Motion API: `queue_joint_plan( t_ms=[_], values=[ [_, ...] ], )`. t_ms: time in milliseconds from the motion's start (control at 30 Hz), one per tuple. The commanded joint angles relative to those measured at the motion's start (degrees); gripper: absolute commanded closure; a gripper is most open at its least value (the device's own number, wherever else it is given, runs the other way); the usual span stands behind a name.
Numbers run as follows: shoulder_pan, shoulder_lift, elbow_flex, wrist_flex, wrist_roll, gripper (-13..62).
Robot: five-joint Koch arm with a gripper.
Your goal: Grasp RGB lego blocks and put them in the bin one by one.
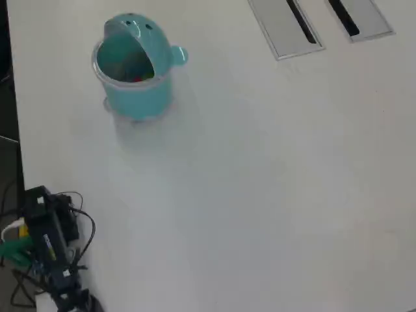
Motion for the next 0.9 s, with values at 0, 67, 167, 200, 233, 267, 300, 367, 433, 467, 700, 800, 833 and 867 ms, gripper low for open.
queue_joint_plan(
  t_ms=[0, 67, 167, 200, 233, 267, 300, 367, 433, 467, 700, 800, 833, 867],
  values=[
    [-0.88, -0.09, -2.81, -3.69, 0.44, 29.3],
    [-2.02, 0.18, -2.11, -6.06, 1.76, 36.6],
    [-3.34, 0.18, -2.29, -9.67, 4.92, 37.6],
    [-3.78, 0.35, -2.37, -10.11, 5.54, 37.6],
    [-4.22, 0.62, -2.55, -10.28, 6.15, 37.5],
    [-4.66, 0.88, -2.81, -10.28, 6.59, 37.5],
    [-5.19, 1.49, -2.81, -10.28, 6.77, 37.5],
    [-6.68, 3.43, -2.90, -10.28, 8.79, 37.5],
    [-8.44, 6.15, -2.81, -10.28, 11.16, 37.5],
    [-9.32, 7.56, -2.81, -10.28, 12.39, 37.5],
    [-16.61, 19.78, -1.76, -10.37, 18.72, 37.4],
    [-19.34, 24.87, -0.26, -10.28, 19.25, 37.4],
    [-20.21, 26.72, 0.62, -10.28, 19.25, 37.4],
    [-21.36, 28.65, 1.58, -10.28, 19.34, 37.4]
  ],
)
